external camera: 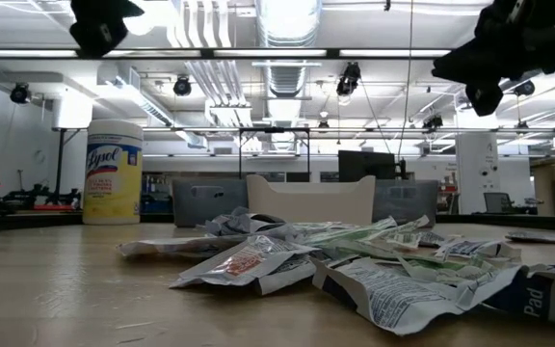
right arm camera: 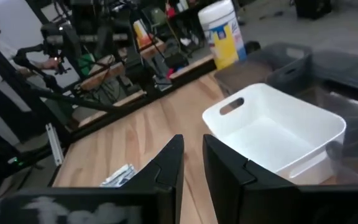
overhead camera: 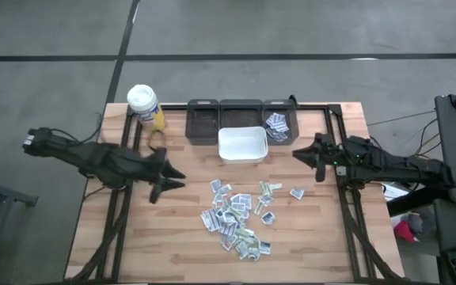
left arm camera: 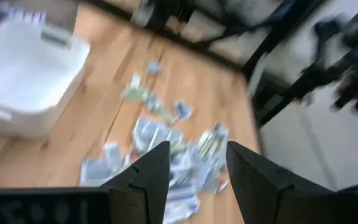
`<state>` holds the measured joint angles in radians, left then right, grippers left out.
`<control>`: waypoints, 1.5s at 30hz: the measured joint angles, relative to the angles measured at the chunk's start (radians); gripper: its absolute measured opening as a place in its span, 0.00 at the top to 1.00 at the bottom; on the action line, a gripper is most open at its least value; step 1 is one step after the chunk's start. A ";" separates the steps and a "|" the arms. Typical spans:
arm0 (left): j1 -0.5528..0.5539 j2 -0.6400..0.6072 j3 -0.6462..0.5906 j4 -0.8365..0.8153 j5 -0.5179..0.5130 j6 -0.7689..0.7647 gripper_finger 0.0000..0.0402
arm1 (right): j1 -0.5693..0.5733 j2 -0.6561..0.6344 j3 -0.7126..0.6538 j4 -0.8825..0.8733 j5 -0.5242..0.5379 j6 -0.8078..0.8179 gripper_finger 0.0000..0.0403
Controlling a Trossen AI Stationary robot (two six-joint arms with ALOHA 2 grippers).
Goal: Pick & Place First Aid Supplies
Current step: Put the left blue bandage pack into the right black bin
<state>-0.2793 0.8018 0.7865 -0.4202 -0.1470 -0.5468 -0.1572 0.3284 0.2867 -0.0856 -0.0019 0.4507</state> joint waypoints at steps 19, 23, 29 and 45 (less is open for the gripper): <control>0.000 0.428 0.162 -0.129 0.108 -0.182 0.60 | -0.001 -0.199 -0.098 0.025 0.006 -0.062 0.85; 0.000 0.500 0.157 -0.129 0.107 -0.186 0.60 | 0.000 -0.192 -0.098 0.021 0.006 -0.061 0.85; 0.001 0.594 0.157 -0.128 0.107 -0.185 0.60 | 0.000 -0.191 -0.098 0.021 0.006 -0.058 0.85; 0.002 0.727 0.157 -0.111 0.105 -0.199 0.60 | 0.000 -0.190 -0.098 0.014 0.006 -0.058 0.85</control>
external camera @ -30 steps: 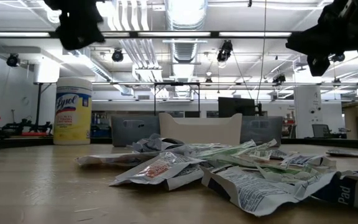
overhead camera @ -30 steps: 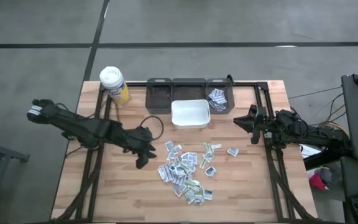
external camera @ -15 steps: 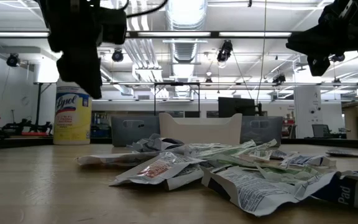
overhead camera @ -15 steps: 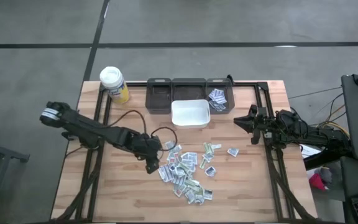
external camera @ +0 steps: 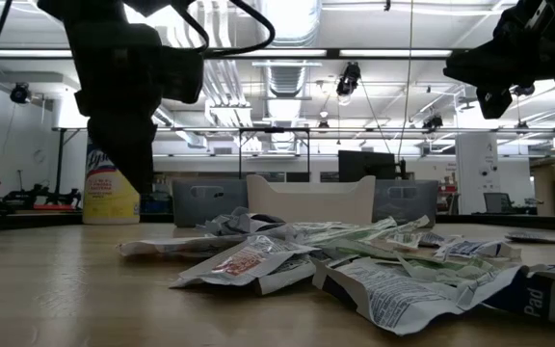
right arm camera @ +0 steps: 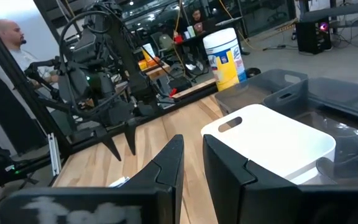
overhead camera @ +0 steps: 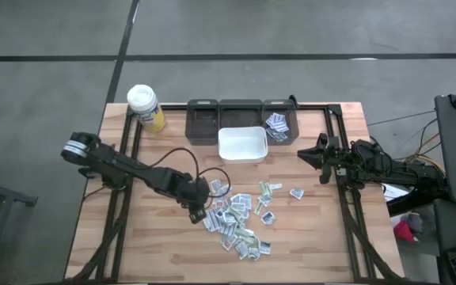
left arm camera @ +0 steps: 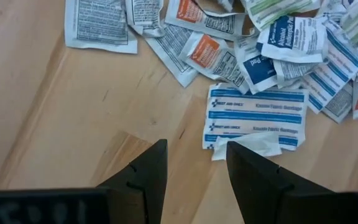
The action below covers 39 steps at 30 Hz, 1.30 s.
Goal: Pick & Place First Aid Supplies
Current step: Put the left blue bandage pack into the right black bin
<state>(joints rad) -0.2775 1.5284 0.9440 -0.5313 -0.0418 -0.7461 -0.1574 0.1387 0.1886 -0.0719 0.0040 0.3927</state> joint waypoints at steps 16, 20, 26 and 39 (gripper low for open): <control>0.001 -0.002 0.000 0.077 0.000 -0.021 0.60 | 0.000 0.000 0.000 -0.002 -0.001 -0.011 0.85; 0.001 -0.002 0.000 0.086 0.000 -0.020 0.60 | 0.000 0.000 0.000 -0.002 -0.001 -0.011 0.85; 0.000 -0.002 0.000 0.097 0.000 -0.017 0.60 | 0.000 0.000 0.000 -0.002 -0.001 -0.038 0.85; 0.000 0.023 0.000 0.128 0.000 -0.009 0.60 | 0.000 0.000 -0.011 -0.003 -0.001 -0.093 0.85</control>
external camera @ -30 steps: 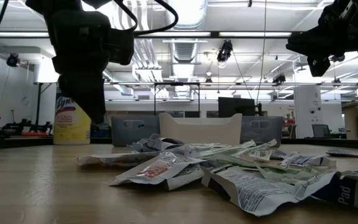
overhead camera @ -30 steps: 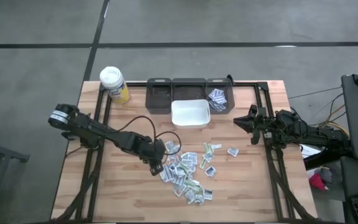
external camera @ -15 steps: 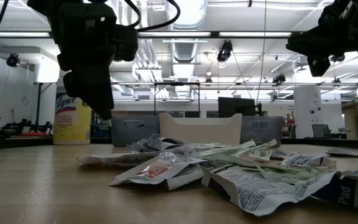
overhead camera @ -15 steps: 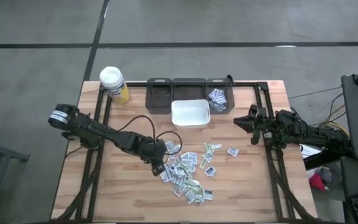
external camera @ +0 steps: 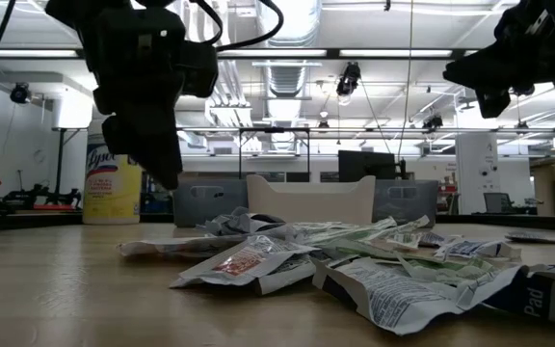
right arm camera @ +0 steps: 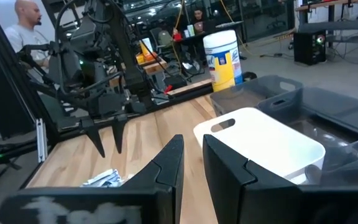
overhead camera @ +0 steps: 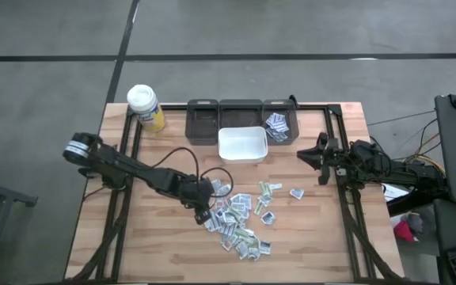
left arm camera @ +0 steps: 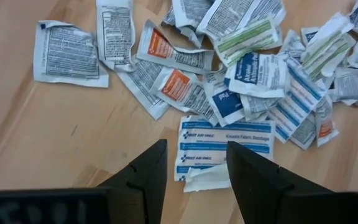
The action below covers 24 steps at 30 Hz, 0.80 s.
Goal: Pick & Place First Aid Supplies
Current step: Put the left blue bandage pack into the right black bin
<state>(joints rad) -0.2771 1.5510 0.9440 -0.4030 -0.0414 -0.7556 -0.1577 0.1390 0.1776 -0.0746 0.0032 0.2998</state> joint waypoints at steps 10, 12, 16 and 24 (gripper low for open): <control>0.002 0.082 0.051 0.017 0.001 0.073 0.60 | 0.000 0.000 -0.002 -0.001 0.000 0.014 0.85; 0.002 0.106 0.064 0.010 0.001 0.103 0.60 | 0.000 0.001 -0.002 -0.002 0.000 0.014 0.85; 0.002 0.157 0.099 -0.060 0.004 0.127 0.60 | 0.000 0.001 -0.002 -0.003 -0.001 0.014 0.85; 0.002 0.215 0.177 -0.157 0.015 0.160 0.60 | 0.000 0.002 -0.002 -0.004 -0.001 0.014 0.85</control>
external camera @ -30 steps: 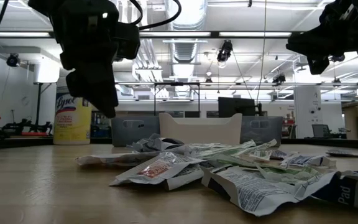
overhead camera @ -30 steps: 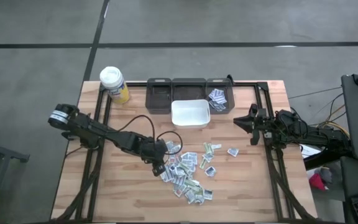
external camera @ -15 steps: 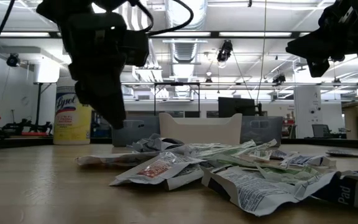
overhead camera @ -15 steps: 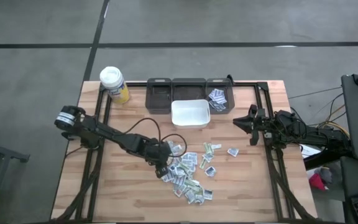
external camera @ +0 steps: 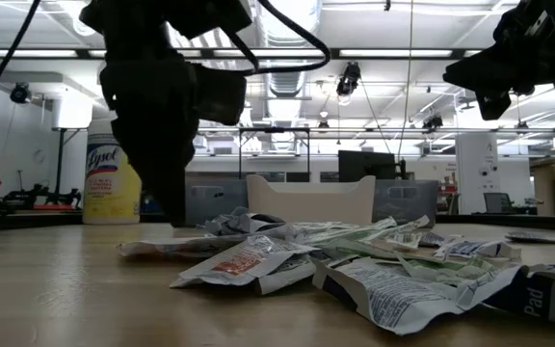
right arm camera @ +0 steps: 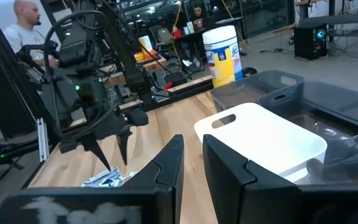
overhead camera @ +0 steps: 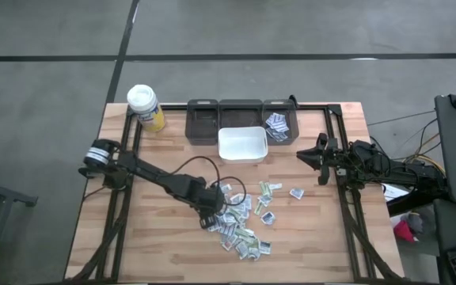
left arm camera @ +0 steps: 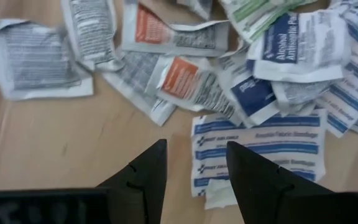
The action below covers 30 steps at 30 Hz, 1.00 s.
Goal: Pick & Place First Aid Supplies
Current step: Put the left blue bandage pack into the right black bin
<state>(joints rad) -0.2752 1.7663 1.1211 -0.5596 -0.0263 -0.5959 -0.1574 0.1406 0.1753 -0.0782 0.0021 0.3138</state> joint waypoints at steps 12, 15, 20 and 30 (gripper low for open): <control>0.000 0.044 0.005 -0.003 0.009 0.014 0.60 | 0.000 0.000 0.000 -0.001 0.000 -0.003 0.85; 0.000 0.062 0.004 -0.007 -0.001 0.013 0.60 | 0.000 0.000 0.000 -0.001 0.000 -0.008 0.85; 0.000 0.082 0.007 -0.013 -0.012 0.012 0.64 | 0.000 0.000 0.000 -0.005 0.000 -0.011 0.85; 0.000 0.080 0.005 -0.020 -0.034 0.012 0.90 | 0.000 0.000 0.000 -0.023 0.001 -0.011 0.85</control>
<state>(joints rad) -0.2749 1.8462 1.1263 -0.5792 -0.0600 -0.5835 -0.1577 0.1410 0.1749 -0.1010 0.0029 0.3023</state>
